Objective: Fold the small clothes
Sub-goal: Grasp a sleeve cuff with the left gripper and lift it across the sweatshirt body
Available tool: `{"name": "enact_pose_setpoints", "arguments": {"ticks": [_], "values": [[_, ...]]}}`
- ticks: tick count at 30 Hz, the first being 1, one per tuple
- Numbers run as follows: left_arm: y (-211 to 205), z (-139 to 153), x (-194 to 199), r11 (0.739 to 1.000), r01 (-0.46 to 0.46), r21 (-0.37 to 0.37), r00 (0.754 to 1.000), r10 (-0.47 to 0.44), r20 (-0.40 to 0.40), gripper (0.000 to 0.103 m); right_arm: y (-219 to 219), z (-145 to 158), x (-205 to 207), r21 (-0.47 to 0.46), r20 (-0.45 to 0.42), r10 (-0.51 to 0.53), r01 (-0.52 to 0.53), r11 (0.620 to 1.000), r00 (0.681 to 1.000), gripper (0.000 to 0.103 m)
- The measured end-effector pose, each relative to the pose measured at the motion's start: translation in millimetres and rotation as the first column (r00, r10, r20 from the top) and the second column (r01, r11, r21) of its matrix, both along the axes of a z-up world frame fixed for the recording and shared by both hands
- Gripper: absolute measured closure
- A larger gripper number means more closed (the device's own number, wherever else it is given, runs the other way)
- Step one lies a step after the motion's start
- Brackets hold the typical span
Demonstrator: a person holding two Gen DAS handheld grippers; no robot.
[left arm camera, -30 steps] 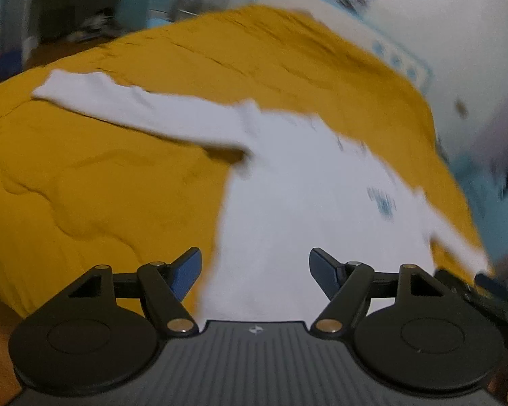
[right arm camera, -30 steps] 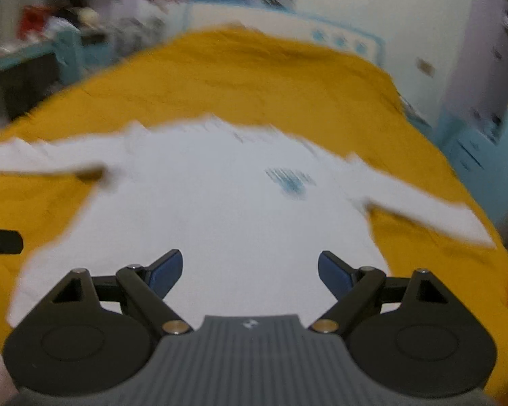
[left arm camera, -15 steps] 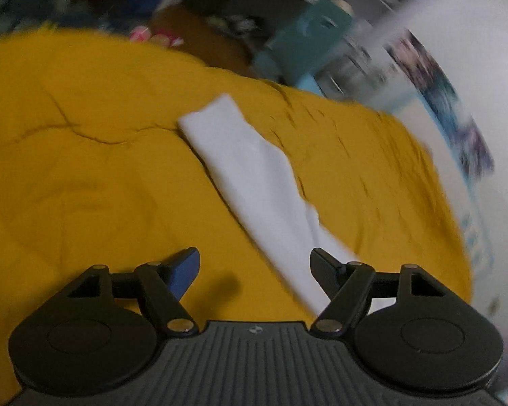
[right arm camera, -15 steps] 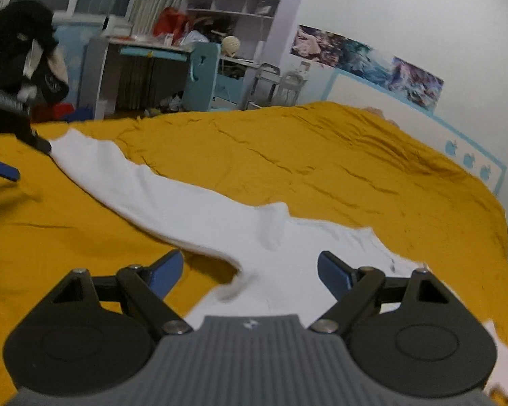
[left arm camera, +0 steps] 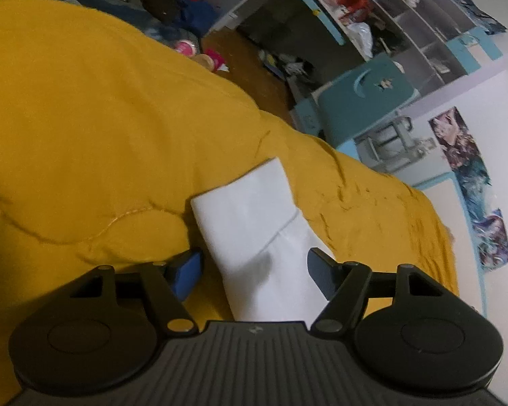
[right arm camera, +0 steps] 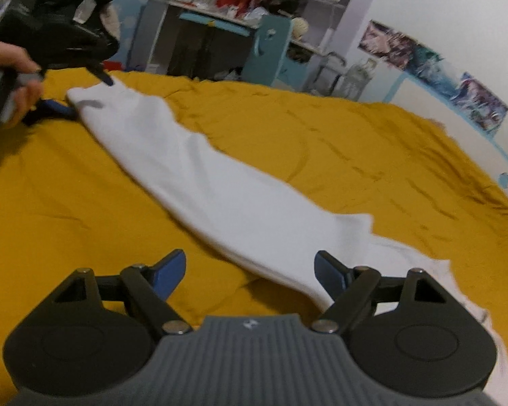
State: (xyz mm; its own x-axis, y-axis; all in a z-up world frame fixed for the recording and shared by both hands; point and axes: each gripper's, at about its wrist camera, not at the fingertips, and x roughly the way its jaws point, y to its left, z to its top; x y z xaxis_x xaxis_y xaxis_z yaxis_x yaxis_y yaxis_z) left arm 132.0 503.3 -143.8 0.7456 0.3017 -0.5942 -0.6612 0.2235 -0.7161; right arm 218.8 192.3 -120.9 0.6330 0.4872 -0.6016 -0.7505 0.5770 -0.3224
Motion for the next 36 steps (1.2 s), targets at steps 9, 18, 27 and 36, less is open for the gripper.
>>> {"name": "enact_pose_setpoints", "arguments": {"ticks": [9,18,27,36], "values": [[-1,0,5,0.997,0.052,0.050,0.999,-0.051,-0.019,0.094,3,-3,10,0.008,-0.078,-0.031,0.032,0.999,0.996,0.025],[-24,53,5,0.976,0.121,0.180,0.989,-0.135,0.067,0.094,-37,25,-3,0.059,-0.093,-0.059,0.064,0.996,0.994,0.024],[-134,167,62,0.879,0.331,0.342,0.879,-0.419,0.226,0.094,-158,43,-11,0.128,-0.178,-0.227,0.252,0.959,0.957,0.022],[-347,213,158,0.648,0.602,0.466,0.659,-0.733,0.167,0.094,-278,39,-13,0.182,-0.273,-0.376,0.431,0.884,0.885,0.022]]}}
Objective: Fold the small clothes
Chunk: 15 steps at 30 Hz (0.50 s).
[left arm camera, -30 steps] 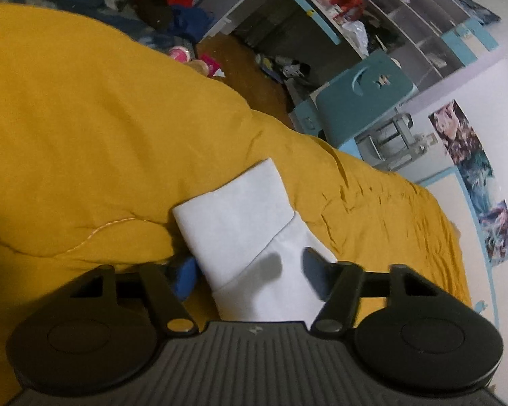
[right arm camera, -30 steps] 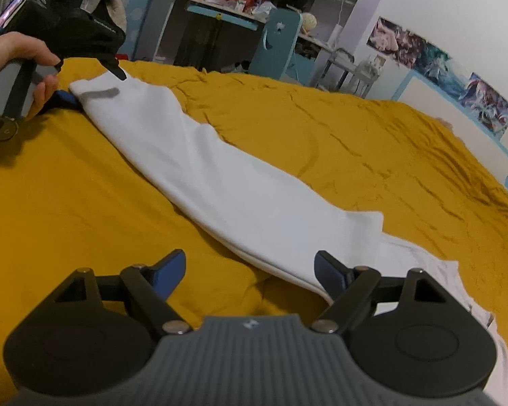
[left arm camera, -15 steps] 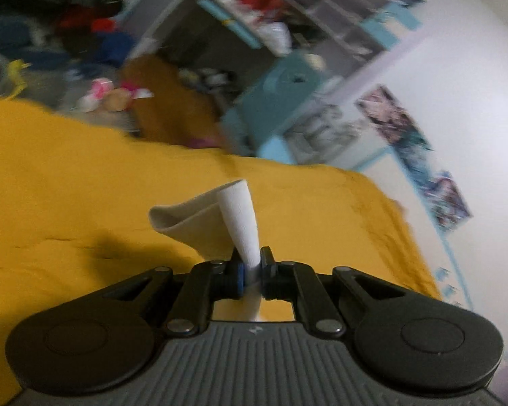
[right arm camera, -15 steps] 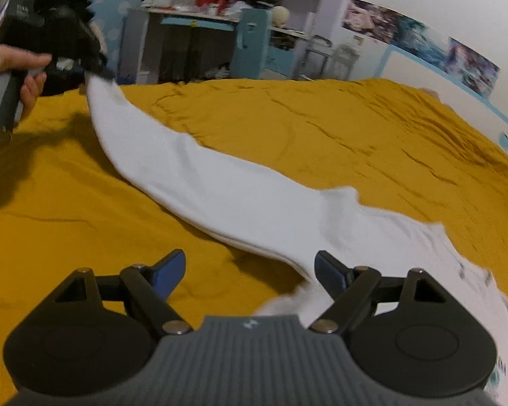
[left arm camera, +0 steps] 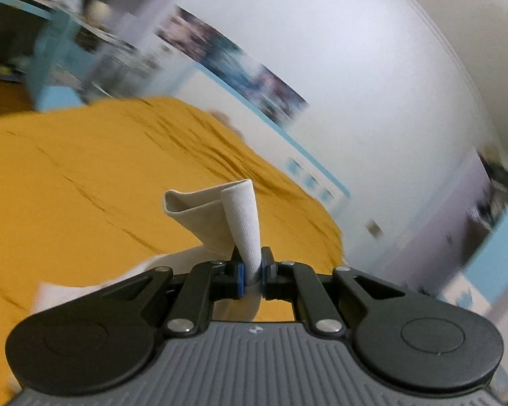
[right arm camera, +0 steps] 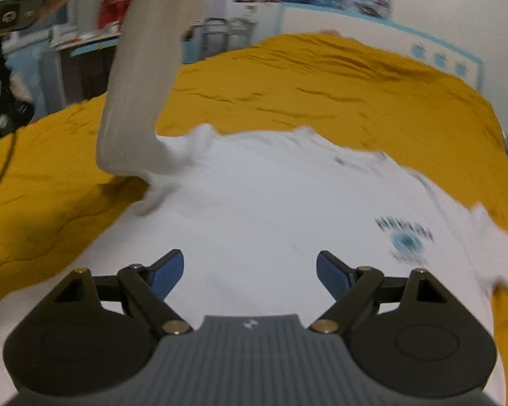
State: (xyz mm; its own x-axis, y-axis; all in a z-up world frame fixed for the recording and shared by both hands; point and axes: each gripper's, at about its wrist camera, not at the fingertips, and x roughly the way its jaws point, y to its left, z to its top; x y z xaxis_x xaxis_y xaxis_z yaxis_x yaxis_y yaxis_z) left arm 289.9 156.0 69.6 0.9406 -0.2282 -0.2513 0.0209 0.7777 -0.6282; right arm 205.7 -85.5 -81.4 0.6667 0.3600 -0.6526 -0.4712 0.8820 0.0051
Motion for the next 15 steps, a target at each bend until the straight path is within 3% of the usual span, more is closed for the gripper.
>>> {"name": "enact_pose_setpoints", "arguments": {"ticks": [4,9,12,15], "values": [[-79,-34,35,0.993,0.115,-0.032,0.992,-0.116,-0.041,0.094,-38,-5,3,0.021,-0.025,-0.050,0.051,0.998,0.998,0.022],[-143,-113,64,0.973,0.204,-0.106,0.963,-0.219,-0.154,0.094,-93,-18,2,0.027,-0.064,-0.156,0.158,0.987,0.986,0.022],[-169,-154,79,0.958,0.256,-0.133,0.937,-0.279,-0.212,0.094,-123,-25,2,0.028,-0.095,-0.215,0.219,0.975,0.972,0.022],[-175,-179,88,0.929,0.307,-0.207,0.891,-0.357,-0.280,0.094,-145,-29,3,0.036,-0.119,-0.270,0.276,0.961,0.956,0.022]]}}
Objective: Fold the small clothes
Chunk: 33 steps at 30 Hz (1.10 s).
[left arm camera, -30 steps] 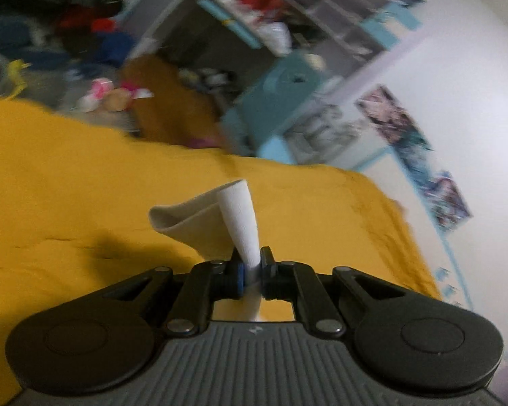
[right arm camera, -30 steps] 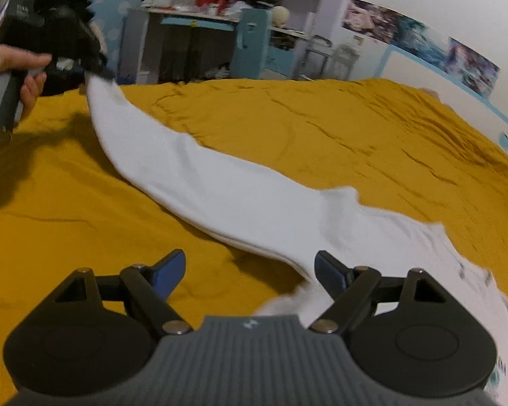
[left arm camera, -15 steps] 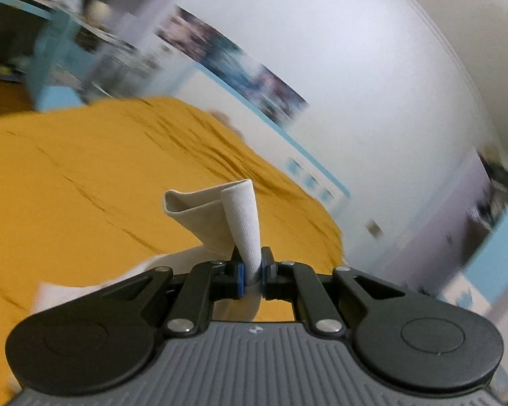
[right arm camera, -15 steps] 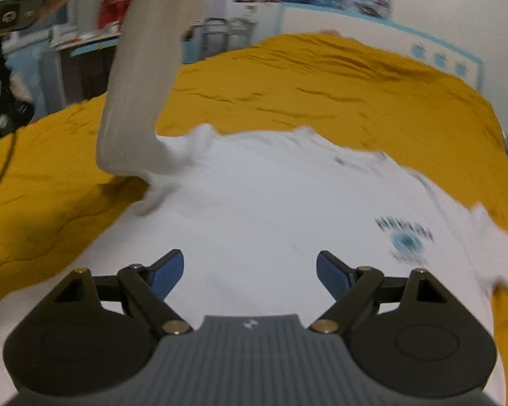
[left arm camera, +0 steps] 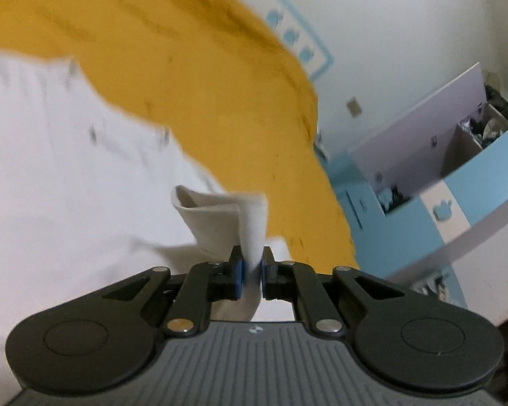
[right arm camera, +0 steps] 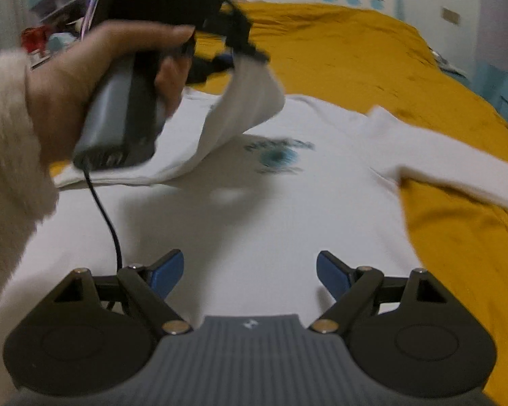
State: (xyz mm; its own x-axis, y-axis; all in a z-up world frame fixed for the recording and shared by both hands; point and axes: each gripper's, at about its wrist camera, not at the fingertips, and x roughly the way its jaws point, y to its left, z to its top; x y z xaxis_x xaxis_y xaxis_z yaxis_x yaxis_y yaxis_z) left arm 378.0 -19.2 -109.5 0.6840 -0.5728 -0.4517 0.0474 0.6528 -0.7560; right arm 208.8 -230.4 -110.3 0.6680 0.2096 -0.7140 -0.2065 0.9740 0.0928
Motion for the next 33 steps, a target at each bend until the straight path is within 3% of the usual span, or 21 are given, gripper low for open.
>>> {"name": "enact_pose_setpoints", "arguments": {"ticks": [4,8,10,12,13,15,17,19,25,27,29,31,33], "values": [[11,21,-11,0.997,0.071,-0.010,0.997,-0.070,0.040,0.092,-35,3,14,0.160,-0.029,-0.109,0.112,0.981,0.994,0.022],[43,51,-30,0.993,0.080,0.090,0.994,-0.086,0.069,0.060,-65,2,46,0.369,-0.090,-0.229,0.245,0.897,0.969,0.025],[64,55,-38,0.979,0.071,0.192,0.995,-0.084,0.061,0.058,-60,2,67,0.409,-0.105,-0.230,0.253,0.877,0.967,0.029],[80,52,-44,0.948,0.044,0.315,0.997,-0.059,0.039,0.057,-59,1,88,0.393,-0.097,-0.259,0.276,0.877,0.961,0.030],[94,47,-47,0.923,0.043,0.382,0.999,-0.051,0.012,0.051,-59,0,98,0.368,-0.078,-0.276,0.285,0.885,0.958,0.030],[113,36,-54,0.879,0.029,0.477,1.000,-0.023,-0.019,0.051,-59,-2,117,0.298,-0.055,-0.320,0.321,0.899,0.946,0.029],[125,23,-61,0.848,0.033,0.530,0.999,-0.018,-0.034,0.051,-56,-6,136,0.251,-0.040,-0.309,0.309,0.917,0.950,0.030],[132,10,-65,0.823,0.040,0.567,0.998,-0.010,-0.056,0.051,-55,-17,157,0.231,-0.112,-0.286,0.305,0.924,0.951,0.030],[146,-20,-71,0.835,0.063,0.546,0.993,0.000,-0.116,0.042,-54,-49,185,0.223,-0.227,-0.286,0.335,0.915,0.931,0.030],[143,-34,-67,0.826,0.085,0.558,0.990,-0.007,-0.140,0.042,-53,-55,187,0.242,-0.228,-0.300,0.353,0.904,0.926,0.030],[138,-39,-68,0.812,0.086,0.577,0.993,-0.023,-0.116,0.034,-50,-55,186,0.257,-0.207,-0.300,0.348,0.902,0.931,0.040],[133,-38,-68,0.809,0.093,0.580,0.994,-0.040,-0.104,0.023,-48,-58,184,0.270,-0.200,-0.299,0.346,0.898,0.933,0.089],[132,-39,-69,0.812,0.093,0.576,0.993,-0.037,-0.109,0.017,-46,-57,188,0.277,-0.196,-0.295,0.342,0.898,0.935,0.094]]}}
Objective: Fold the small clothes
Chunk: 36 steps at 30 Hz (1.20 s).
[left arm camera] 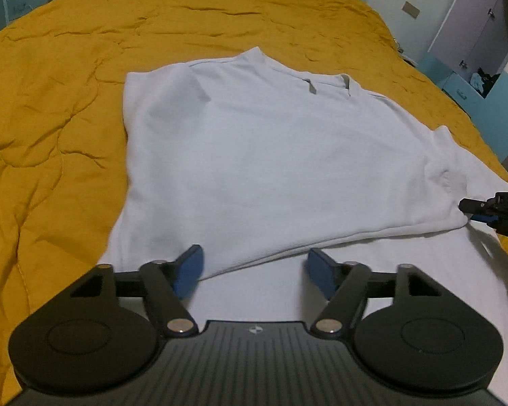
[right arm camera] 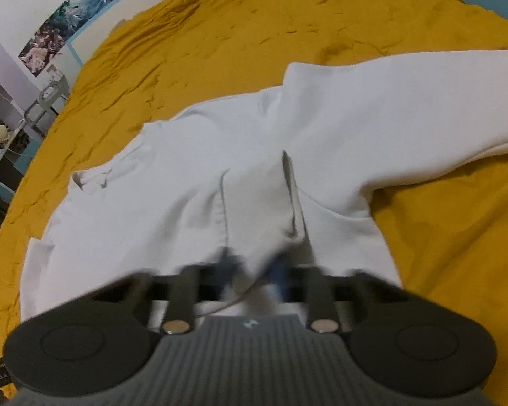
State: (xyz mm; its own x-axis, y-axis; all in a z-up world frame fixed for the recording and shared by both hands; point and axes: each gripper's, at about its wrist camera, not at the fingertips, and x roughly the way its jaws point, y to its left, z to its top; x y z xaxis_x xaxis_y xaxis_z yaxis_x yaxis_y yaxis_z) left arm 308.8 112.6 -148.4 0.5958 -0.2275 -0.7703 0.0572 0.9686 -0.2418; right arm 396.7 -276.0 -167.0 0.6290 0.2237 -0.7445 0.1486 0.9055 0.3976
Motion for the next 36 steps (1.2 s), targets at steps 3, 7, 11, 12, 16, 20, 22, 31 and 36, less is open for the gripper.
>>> {"name": "enact_pose_setpoints", "arguments": {"ticks": [3,7,11,12,16,20,22,31,36], "values": [[-1,-1,-1,1.000,0.002,0.001,1.000,-0.002,-0.006,0.013,1,1,-4,0.003,0.018,0.006,-0.006,1.000,1.000,0.101],[2,3,-1,1.000,0.004,-0.014,1.000,-0.005,-0.024,0.013,1,10,-9,0.007,0.070,-0.020,0.019,1.000,0.997,0.103],[5,2,-1,1.000,0.005,-0.028,0.999,-0.007,-0.043,0.005,-11,7,-18,0.046,0.035,-0.056,0.055,0.997,0.998,0.103],[3,1,-2,1.000,0.015,-0.017,0.999,-0.016,-0.041,0.005,-12,-2,-16,0.051,0.009,-0.059,0.059,0.997,0.998,0.103],[-8,0,-4,0.997,0.051,0.052,0.998,-0.049,-0.040,0.004,-19,-25,-16,0.113,-0.017,-0.089,0.091,0.989,0.996,0.103],[-12,17,-6,0.997,0.068,-0.040,0.997,-0.069,-0.015,0.005,-26,-14,-19,0.169,-0.001,-0.053,0.052,0.984,0.999,0.083],[-22,36,-5,0.988,0.099,-0.121,0.995,-0.096,0.029,0.005,-43,-1,-29,0.207,0.044,-0.040,0.030,0.978,0.998,0.074],[-149,63,6,0.937,0.233,-0.261,0.972,-0.216,0.093,0.005,-221,57,-81,0.049,0.141,-0.389,0.386,0.921,0.910,0.063],[-217,31,21,0.915,0.236,-0.326,0.970,-0.242,0.024,0.005,-293,54,-80,0.126,0.081,-0.528,0.516,0.847,0.845,0.062]]}}
